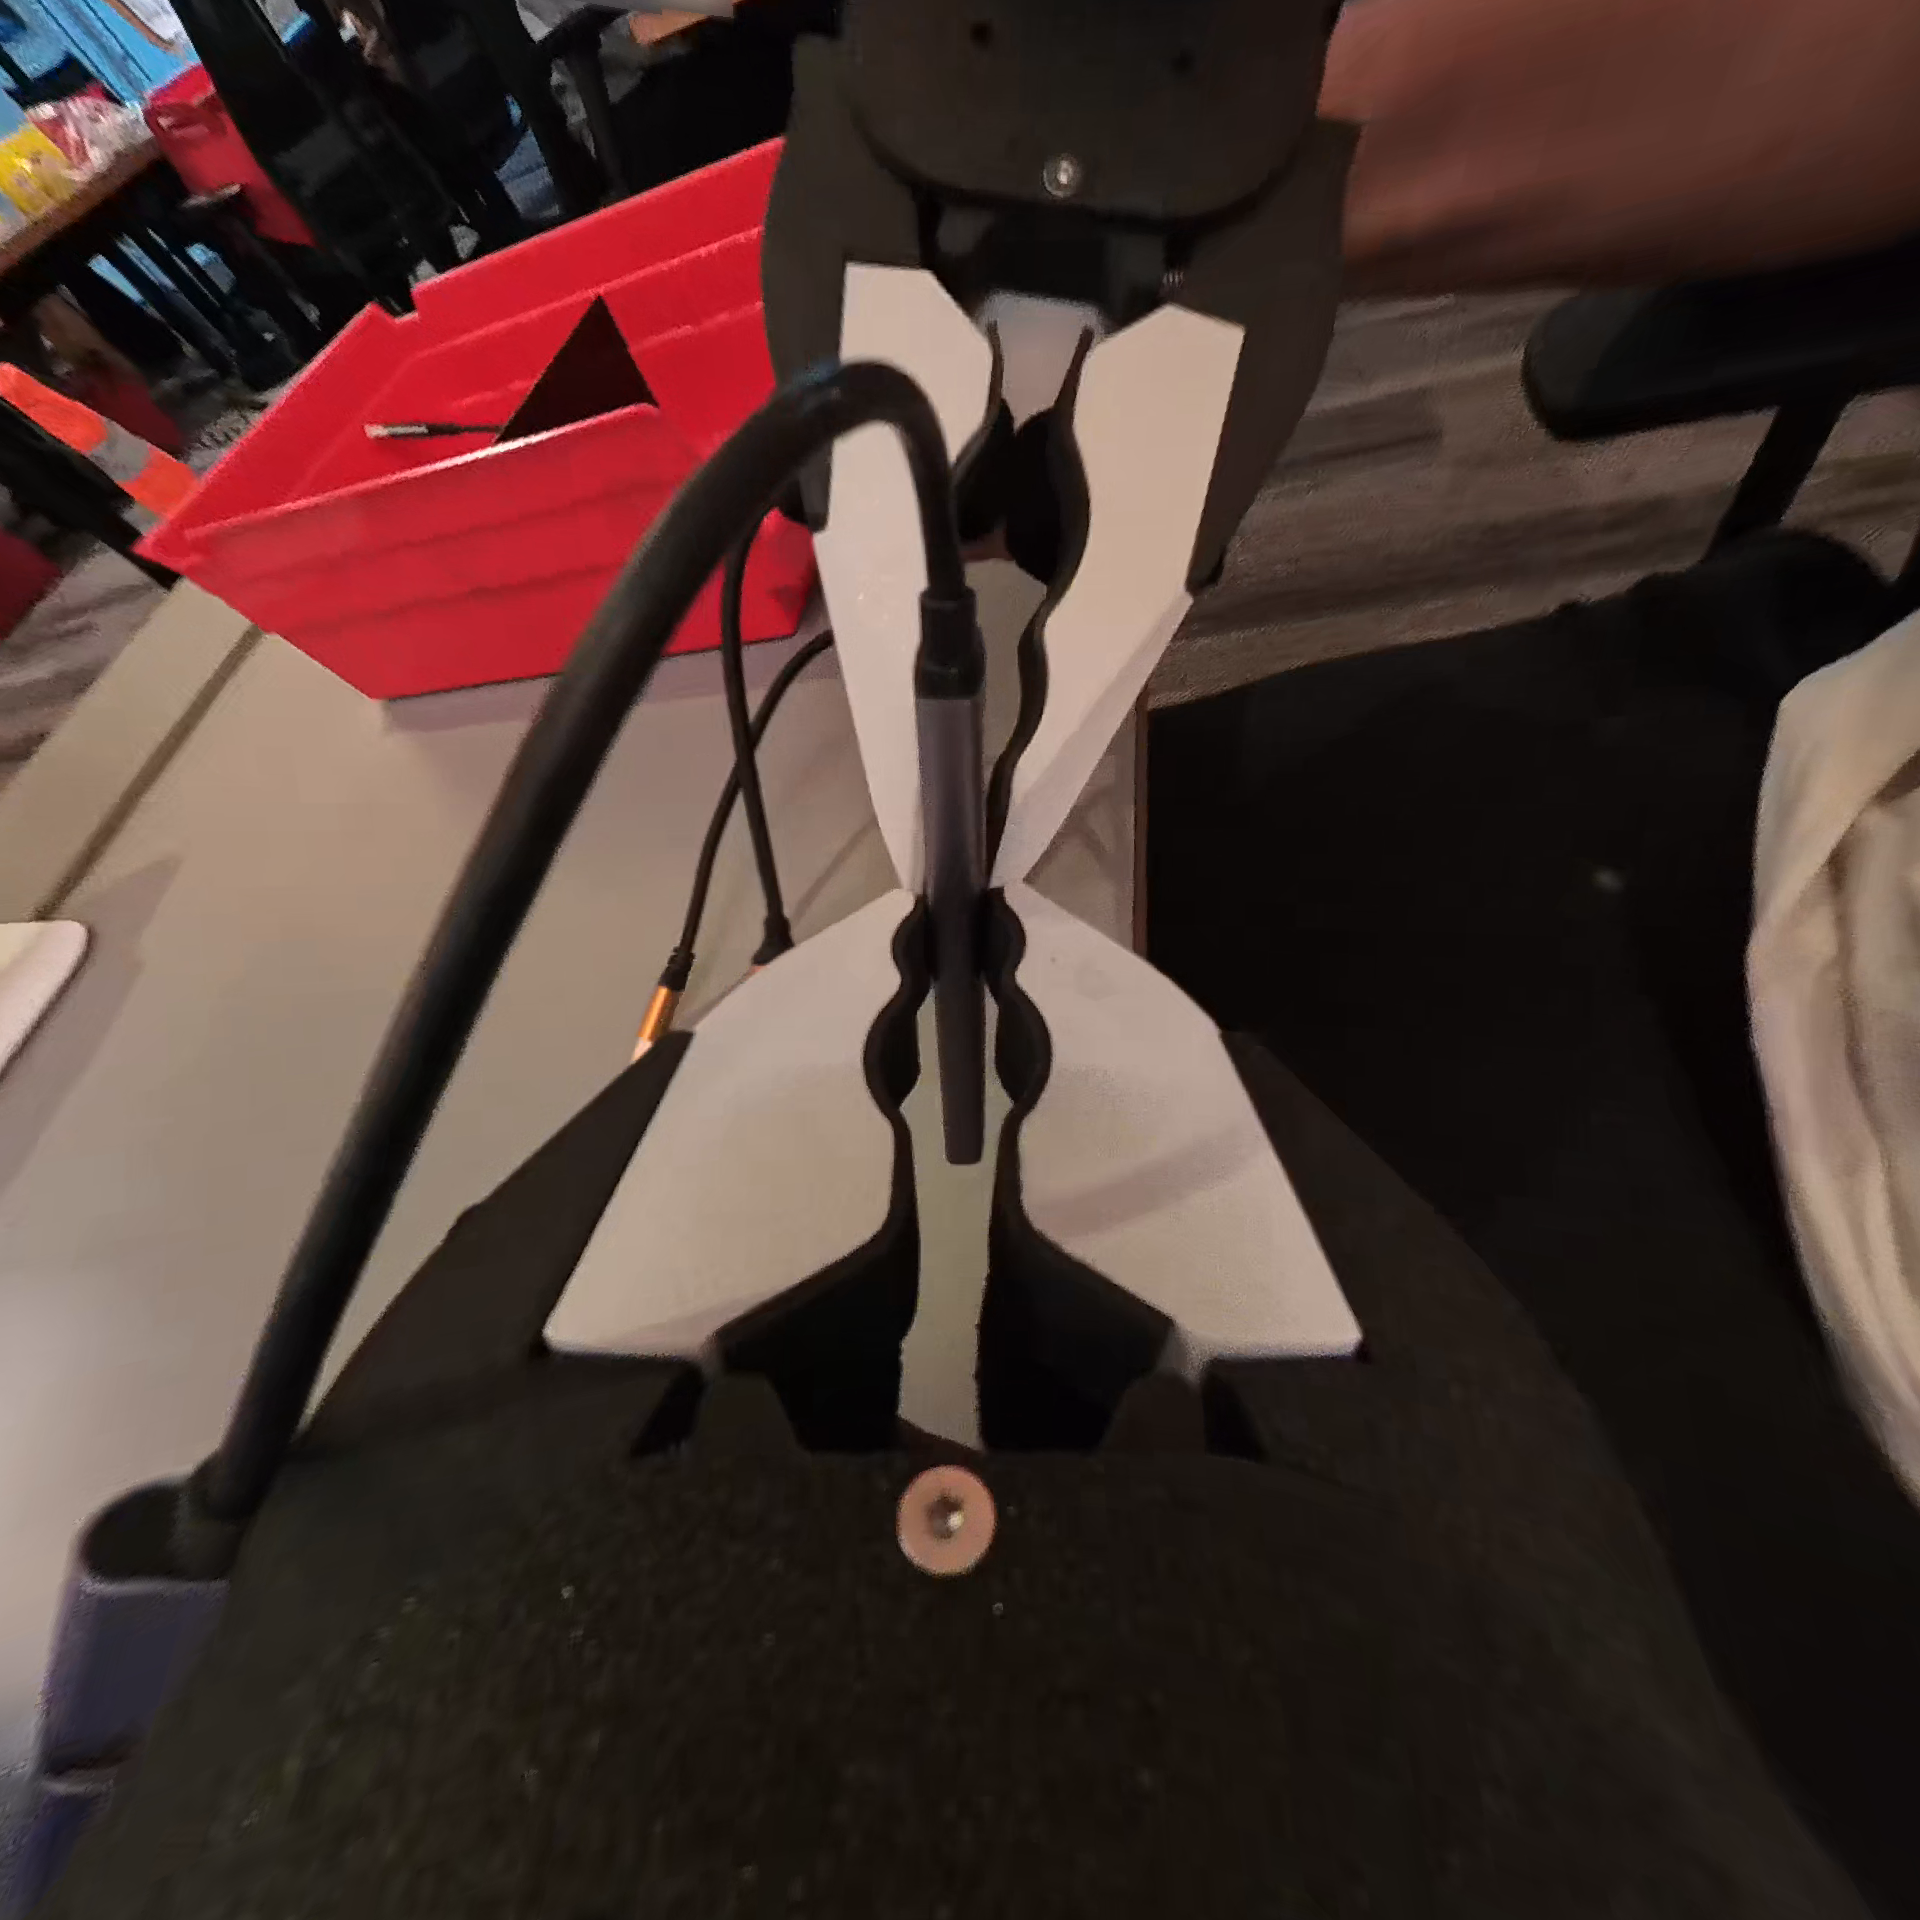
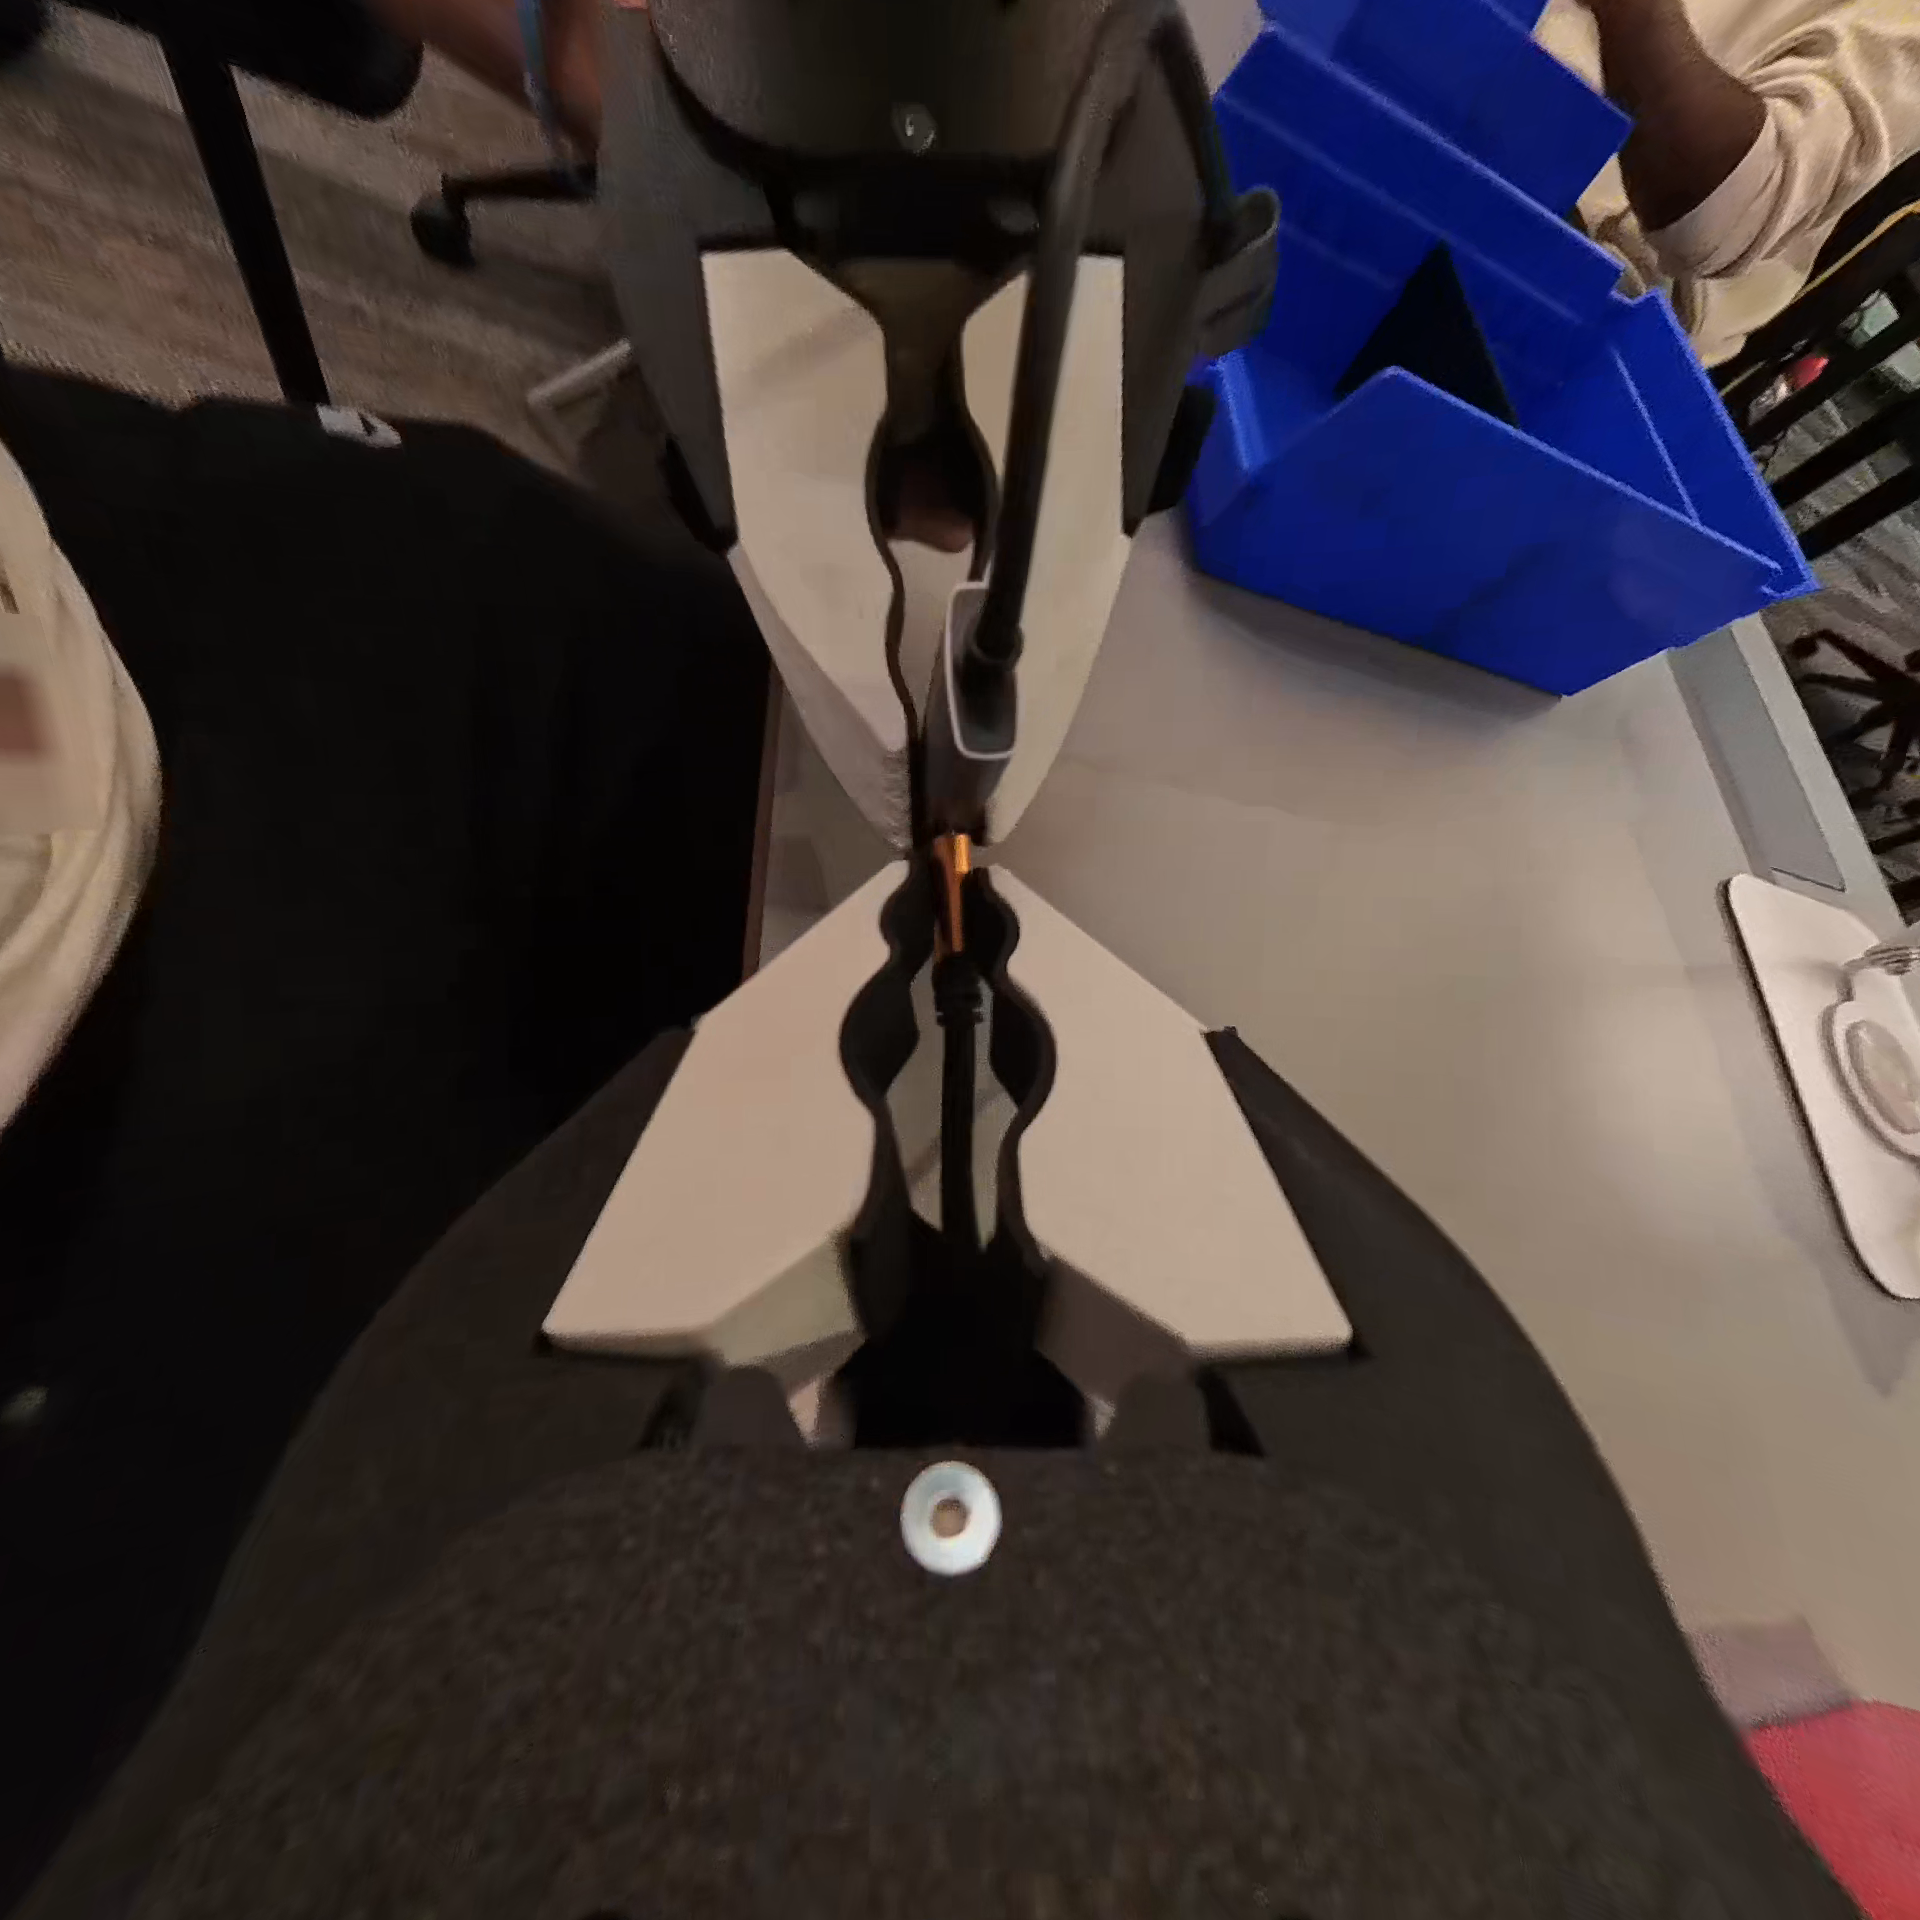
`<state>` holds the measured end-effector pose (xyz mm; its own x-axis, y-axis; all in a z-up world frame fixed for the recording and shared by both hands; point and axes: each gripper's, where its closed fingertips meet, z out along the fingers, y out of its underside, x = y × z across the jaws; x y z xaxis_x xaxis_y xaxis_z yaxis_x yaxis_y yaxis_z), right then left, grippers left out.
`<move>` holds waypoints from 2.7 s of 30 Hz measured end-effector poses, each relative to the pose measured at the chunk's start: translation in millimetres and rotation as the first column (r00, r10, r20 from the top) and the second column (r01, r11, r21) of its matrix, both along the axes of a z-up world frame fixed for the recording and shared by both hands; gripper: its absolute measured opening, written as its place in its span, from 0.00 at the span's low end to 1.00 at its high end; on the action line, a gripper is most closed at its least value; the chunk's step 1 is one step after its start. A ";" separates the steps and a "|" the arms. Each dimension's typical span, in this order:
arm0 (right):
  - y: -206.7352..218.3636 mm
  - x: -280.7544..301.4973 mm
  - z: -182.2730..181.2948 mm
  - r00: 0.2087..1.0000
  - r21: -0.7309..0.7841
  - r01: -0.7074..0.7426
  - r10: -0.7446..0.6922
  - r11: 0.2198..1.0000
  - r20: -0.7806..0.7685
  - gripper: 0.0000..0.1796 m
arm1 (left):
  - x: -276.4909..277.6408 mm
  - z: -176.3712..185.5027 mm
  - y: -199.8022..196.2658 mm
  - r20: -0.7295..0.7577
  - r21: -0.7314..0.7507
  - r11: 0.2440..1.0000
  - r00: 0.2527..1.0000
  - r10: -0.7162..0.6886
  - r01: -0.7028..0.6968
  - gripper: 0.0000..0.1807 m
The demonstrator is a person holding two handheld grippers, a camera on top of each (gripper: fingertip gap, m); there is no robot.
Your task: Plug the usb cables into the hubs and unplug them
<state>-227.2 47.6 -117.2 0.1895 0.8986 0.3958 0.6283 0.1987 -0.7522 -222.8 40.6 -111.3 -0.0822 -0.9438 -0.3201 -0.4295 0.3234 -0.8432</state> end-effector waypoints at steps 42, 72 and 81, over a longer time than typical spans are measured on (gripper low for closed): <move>121.0 288.9 211.1 0.481 -0.261 0.549 -0.556 0.794 -0.678 0.03 | -48.2 6.9 57.9 0.051 -0.284 0.919 0.952 0.301 -0.275 0.05; 5.4 38.1 77.5 0.919 -0.441 0.061 -0.222 0.896 -0.324 0.26 | -37.6 30.7 25.5 0.212 -0.651 0.757 0.971 0.108 0.058 0.05; -25.5 -29.6 6.2 0.992 -0.404 -0.090 0.046 0.910 -0.116 0.04 | -28.6 26.3 -19.5 0.156 -0.554 0.815 0.983 -0.100 0.171 0.05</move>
